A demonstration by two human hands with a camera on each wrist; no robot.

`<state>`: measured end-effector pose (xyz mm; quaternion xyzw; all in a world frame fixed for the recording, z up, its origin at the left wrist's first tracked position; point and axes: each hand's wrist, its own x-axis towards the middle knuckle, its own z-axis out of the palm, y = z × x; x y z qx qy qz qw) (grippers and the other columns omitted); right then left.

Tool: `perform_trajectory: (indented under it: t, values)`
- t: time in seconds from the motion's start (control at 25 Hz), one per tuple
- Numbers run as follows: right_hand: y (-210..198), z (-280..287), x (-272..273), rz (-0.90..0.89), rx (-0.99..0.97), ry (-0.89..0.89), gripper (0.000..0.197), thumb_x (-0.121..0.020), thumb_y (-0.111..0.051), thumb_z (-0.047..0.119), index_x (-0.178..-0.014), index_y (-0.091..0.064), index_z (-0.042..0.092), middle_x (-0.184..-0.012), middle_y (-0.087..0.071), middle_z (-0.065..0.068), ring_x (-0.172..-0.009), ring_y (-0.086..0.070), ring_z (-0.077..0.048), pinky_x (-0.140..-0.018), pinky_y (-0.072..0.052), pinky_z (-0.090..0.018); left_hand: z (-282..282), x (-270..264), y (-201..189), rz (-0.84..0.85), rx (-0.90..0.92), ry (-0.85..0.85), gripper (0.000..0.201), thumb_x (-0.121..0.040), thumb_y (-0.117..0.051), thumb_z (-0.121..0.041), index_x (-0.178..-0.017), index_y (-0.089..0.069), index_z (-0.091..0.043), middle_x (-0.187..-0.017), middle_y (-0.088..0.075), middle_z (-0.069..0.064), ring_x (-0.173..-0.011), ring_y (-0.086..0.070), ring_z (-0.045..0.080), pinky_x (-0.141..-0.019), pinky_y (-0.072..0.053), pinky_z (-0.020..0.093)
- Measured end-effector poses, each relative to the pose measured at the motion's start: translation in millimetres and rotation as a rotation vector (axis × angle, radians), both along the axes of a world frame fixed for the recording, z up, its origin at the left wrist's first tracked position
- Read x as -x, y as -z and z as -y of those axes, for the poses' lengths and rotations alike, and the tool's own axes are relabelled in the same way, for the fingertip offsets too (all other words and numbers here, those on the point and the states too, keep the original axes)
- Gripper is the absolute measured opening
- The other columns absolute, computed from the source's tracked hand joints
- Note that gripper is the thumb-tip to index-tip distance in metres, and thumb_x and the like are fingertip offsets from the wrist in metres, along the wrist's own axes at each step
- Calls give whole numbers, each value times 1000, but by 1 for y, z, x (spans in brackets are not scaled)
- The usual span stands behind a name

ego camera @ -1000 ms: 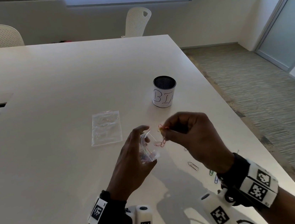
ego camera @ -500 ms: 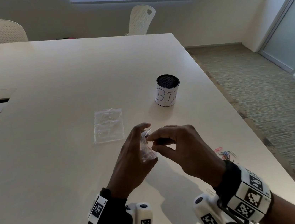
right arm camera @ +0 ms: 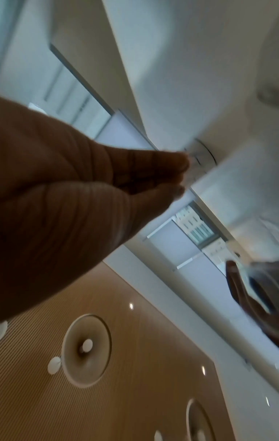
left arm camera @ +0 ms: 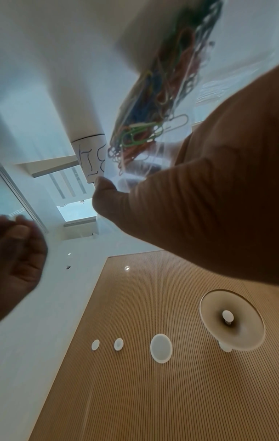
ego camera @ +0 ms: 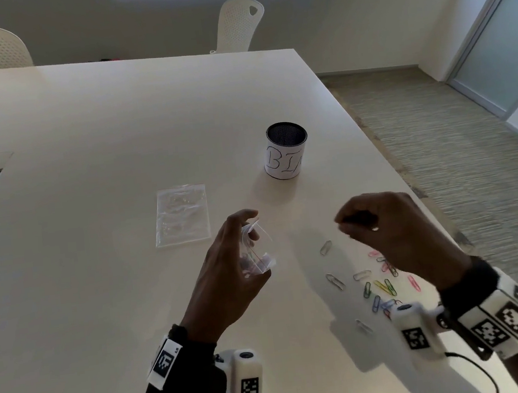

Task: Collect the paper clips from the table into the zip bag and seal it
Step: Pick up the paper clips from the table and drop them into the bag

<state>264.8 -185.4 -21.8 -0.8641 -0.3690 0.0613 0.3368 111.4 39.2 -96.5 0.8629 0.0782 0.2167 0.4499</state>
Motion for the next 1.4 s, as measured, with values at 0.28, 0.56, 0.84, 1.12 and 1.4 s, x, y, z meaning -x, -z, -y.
perform_trajectory:
  t: [0.28,0.56,0.84,1.12,1.4]
  values:
    - [31,73,-23,-141,755,53,105,-67,-90,50,-154,-33,36,-147,-44,10,-126,-51,-10,-94,-50,-23,2,-1,1,-29,3,23,69,-83,-80,-17,-139,-43,-29,-107,-56,-11,-77,-62,17,-66,-49,11]
    - [52,66,-7,-173,595,33,82,-70,-93,36,-139,-50,33,-126,-46,10,-93,-57,-1,-76,-45,-8,3,-2,2,-39,-19,12,72,-81,-82,-13,-139,-43,-29,-105,-57,-10,-78,-60,14,-66,-48,8]
    - [60,32,19,-66,384,-31,19,-86,-81,23,-101,-70,28,-105,-59,10,-87,-63,-11,-79,-51,-22,4,-2,1,-38,-23,18,72,-81,-82,-12,-139,-43,-28,-105,-57,-8,-74,-60,15,-66,-47,9]
    - [61,12,22,61,451,-90,8,-97,-66,21,-93,-66,15,-95,-63,2,-82,-63,-20,-74,-52,-32,4,-2,2,-34,-19,25,70,-81,-81,-13,-139,-43,-28,-106,-56,-9,-85,-61,15,-68,-49,10]
    - [48,13,4,-225,270,-26,6,-91,-76,12,-85,-75,13,-75,-74,-5,-64,-71,-18,-67,-62,-32,5,-1,-1,-50,2,13,69,-82,-79,-20,-138,-43,-33,-107,-56,-13,-85,-62,15,-69,-52,14]
